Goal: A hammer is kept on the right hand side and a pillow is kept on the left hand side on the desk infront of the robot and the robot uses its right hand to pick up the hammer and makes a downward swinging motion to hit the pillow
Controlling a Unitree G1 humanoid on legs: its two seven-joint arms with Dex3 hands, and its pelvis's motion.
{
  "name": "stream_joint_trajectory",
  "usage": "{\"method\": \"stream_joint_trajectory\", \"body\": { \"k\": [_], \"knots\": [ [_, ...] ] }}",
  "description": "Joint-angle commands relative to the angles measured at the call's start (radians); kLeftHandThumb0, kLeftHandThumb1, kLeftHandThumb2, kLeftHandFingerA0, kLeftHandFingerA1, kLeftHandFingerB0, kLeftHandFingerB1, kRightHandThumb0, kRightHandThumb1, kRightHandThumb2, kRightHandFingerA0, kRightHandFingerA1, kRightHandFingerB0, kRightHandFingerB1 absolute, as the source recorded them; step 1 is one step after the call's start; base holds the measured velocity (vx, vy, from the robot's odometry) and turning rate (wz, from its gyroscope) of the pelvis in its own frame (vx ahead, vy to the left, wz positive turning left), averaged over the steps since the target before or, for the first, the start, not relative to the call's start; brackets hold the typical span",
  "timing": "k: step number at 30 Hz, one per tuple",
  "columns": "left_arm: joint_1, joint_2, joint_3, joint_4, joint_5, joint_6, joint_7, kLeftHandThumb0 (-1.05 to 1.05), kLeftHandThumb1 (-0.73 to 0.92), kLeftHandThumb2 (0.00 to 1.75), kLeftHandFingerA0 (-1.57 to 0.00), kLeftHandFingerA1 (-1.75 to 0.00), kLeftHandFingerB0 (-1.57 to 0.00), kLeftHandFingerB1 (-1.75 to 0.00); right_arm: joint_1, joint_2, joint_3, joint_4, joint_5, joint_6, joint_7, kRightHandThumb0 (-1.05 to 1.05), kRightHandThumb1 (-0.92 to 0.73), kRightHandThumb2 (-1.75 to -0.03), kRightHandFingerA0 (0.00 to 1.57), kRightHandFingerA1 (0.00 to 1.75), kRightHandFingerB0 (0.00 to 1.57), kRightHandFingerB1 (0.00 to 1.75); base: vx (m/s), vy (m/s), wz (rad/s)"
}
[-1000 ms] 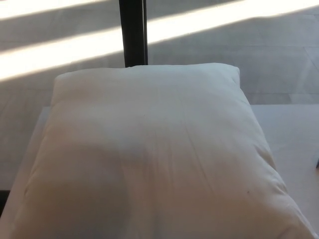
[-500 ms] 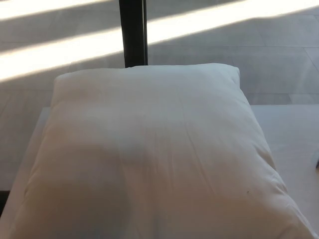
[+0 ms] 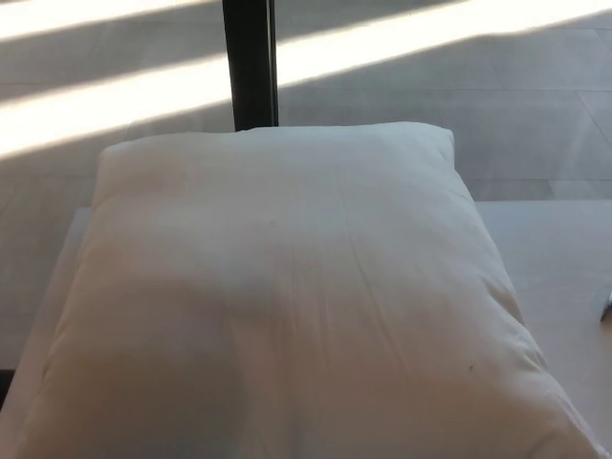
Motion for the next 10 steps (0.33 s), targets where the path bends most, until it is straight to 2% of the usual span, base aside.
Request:
{"method": "stream_joint_trajectory", "body": {
  "k": [1,2,3,4,5,6,8,9,10],
  "knots": [
    [0.017,0.017,-0.005,0.01,0.006,-0.04,0.039,-0.57,0.69,0.6,-0.76,-0.54,-0.6,-0.5,0.001,0.074,0.073,0.117,0.015,-0.131,-0.051,-0.71,-0.75,-0.62,0.23,0.99,0.33,0.52,0.0,0.0,0.0],
    [0.015,0.018,-0.007,0.013,0.007,-0.037,0.038,-0.57,0.69,0.61,-0.72,-0.53,-0.58,-0.49,0.002,0.071,0.099,0.133,0.006,-0.129,-0.05,-0.73,-0.76,-0.62,0.29,1.08,0.31,0.48,0.0,0.0,0.0],
    [0.014,0.018,-0.008,0.017,0.008,-0.036,0.034,-0.57,0.69,0.61,-0.72,-0.53,-0.58,-0.49,0.002,0.067,0.122,0.145,-0.002,-0.123,-0.053,-0.73,-0.76,-0.62,0.29,1.08,0.31,0.48,0.0,0.0,0.0],
    [0.018,0.017,-0.013,0.016,0.011,-0.04,0.038,-0.56,0.69,0.61,-0.71,-0.53,-0.55,-0.48,0.013,0.089,0.129,0.115,0.021,-0.132,-0.02,-0.75,-0.6,-0.94,0.25,0.64,0.18,0.51,0.0,0.0,0.0],
    [0.022,0.016,-0.012,0.015,0.009,-0.043,0.038,-0.57,0.69,0.61,-0.72,-0.53,-0.54,-0.47,0.025,0.103,0.147,0.094,0.026,-0.147,-0.002,-0.77,-0.71,-0.68,0.27,0.61,0.22,0.44,0.0,0.0,0.0],
    [0.021,0.014,-0.005,0.016,0.001,-0.045,0.038,-0.56,0.68,0.6,-0.75,-0.56,-0.58,-0.5,0.027,0.102,0.159,0.103,0.029,-0.162,0.011,-0.74,-0.8,-0.64,0.25,0.54,0.2,0.37,0.0,0.0,0.0],
    [0.017,0.018,-0.005,0.019,-0.001,-0.031,0.044,-0.57,0.68,0.6,-0.76,-0.53,-0.58,-0.48,0.024,0.104,0.173,0.11,0.038,-0.178,0.009,-0.73,-0.8,-0.64,0.26,0.53,0.19,0.37,0.0,0.0,0.0],
    [0.02,0.02,-0.02,0.007,0.013,-0.042,0.038,-0.58,0.56,0.9,-0.65,-0.65,-0.49,-0.59,0.024,0.113,0.184,0.109,0.04,-0.198,0.014,-0.74,-0.8,-0.64,0.29,0.55,0.17,0.35,0.0,0.0,0.0],
    [0.02,0.02,-0.02,0.007,0.013,-0.042,0.038,-0.58,0.56,0.9,-0.65,-0.65,-0.49,-0.59,0.024,0.113,0.184,0.109,0.04,-0.198,0.014,-0.74,-0.8,-0.64,0.29,0.55,0.17,0.35,0.0,0.0,0.0]
  ]
}}
